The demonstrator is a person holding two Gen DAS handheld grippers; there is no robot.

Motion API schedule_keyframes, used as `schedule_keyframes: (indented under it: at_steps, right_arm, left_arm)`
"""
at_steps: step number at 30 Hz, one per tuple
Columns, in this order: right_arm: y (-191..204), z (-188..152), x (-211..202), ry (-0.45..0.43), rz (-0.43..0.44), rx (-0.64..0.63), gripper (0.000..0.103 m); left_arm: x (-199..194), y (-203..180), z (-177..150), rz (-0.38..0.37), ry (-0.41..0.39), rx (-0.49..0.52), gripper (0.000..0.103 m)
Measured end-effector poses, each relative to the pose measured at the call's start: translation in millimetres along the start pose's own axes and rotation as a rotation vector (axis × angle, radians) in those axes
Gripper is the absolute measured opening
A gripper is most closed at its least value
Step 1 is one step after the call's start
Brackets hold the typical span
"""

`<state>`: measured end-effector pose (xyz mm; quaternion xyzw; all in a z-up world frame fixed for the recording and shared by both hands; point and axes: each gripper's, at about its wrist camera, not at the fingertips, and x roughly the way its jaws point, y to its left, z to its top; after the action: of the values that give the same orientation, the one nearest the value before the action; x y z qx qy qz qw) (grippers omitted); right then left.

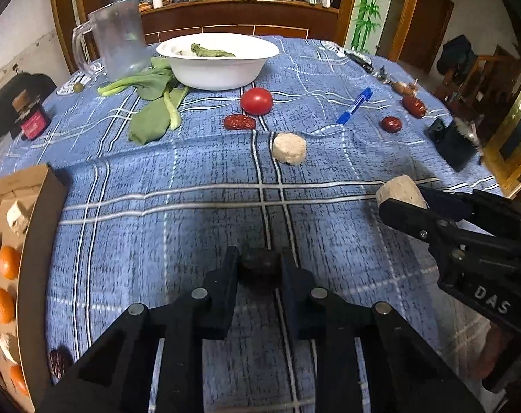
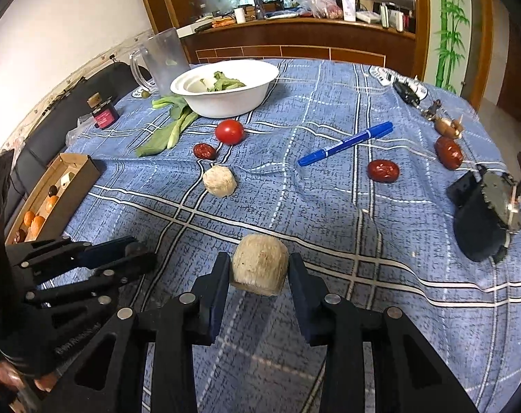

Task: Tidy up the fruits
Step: 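Grasp a beige cylindrical piece with the right gripper while the left grasps a dark date, then carry the beige piece and dark date over the cardboard tray with both grippers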

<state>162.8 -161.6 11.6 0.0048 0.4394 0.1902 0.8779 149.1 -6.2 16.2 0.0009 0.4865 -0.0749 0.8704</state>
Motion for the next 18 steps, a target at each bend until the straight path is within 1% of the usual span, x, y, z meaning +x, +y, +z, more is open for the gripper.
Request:
schedule_keyframes:
  at_steps: [2, 7, 11, 18]
  right_arm:
    - [5, -3, -7, -0.01, -0.008, -0.016, 0.036]
    - [20, -11, -25, -0.031, -0.014, -0.032, 0.036]
    - [34, -23, -40, -0.04, -0.025, -0.048, 0.037]
    - [60, -53, -53, -0.022, -0.054, -0.083, 0.037]
  left_arm:
    - [-9, 6, -6, -0.021, -0.002, -0.02, 0.022]
    - [-36, 21, -20, -0.046, -0.011, -0.057, 0.022]
    - [-58, 31, -38, -0.035, -0.024, -0.066, 0.022]
    - [-83, 53, -67, -0.047, -0.024, -0.112, 0.022]
